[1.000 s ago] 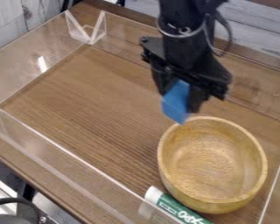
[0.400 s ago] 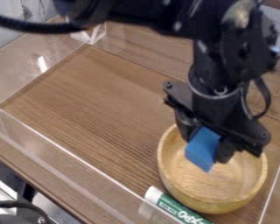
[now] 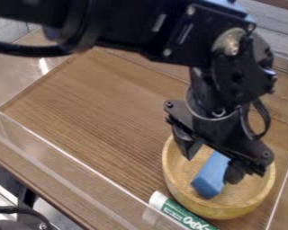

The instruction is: Put the blue block in the brown bowl

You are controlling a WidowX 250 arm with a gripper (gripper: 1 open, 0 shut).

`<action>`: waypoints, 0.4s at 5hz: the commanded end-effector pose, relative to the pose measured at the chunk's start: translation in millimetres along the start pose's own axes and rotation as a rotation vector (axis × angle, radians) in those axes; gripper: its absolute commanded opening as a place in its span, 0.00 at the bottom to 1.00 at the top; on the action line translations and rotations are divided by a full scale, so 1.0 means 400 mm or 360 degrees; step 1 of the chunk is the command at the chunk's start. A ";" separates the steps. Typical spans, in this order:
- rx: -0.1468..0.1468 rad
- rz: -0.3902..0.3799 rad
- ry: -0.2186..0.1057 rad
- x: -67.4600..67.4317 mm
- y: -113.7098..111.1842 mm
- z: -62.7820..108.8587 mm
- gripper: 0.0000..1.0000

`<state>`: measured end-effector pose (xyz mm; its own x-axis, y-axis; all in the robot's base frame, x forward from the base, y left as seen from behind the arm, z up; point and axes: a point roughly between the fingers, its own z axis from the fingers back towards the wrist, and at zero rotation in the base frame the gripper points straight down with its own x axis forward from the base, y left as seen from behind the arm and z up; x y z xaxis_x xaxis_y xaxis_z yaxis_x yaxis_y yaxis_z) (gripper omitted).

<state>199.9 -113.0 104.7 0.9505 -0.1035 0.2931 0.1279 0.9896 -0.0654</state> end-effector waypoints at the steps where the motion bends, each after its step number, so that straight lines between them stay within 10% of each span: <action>1: -0.0039 -0.0021 -0.0008 0.010 0.000 -0.003 1.00; 2: -0.0063 -0.0035 -0.0002 0.014 0.006 -0.017 1.00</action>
<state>203.3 -111.3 94.1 0.9530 -0.1300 0.2738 0.1596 0.9832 -0.0886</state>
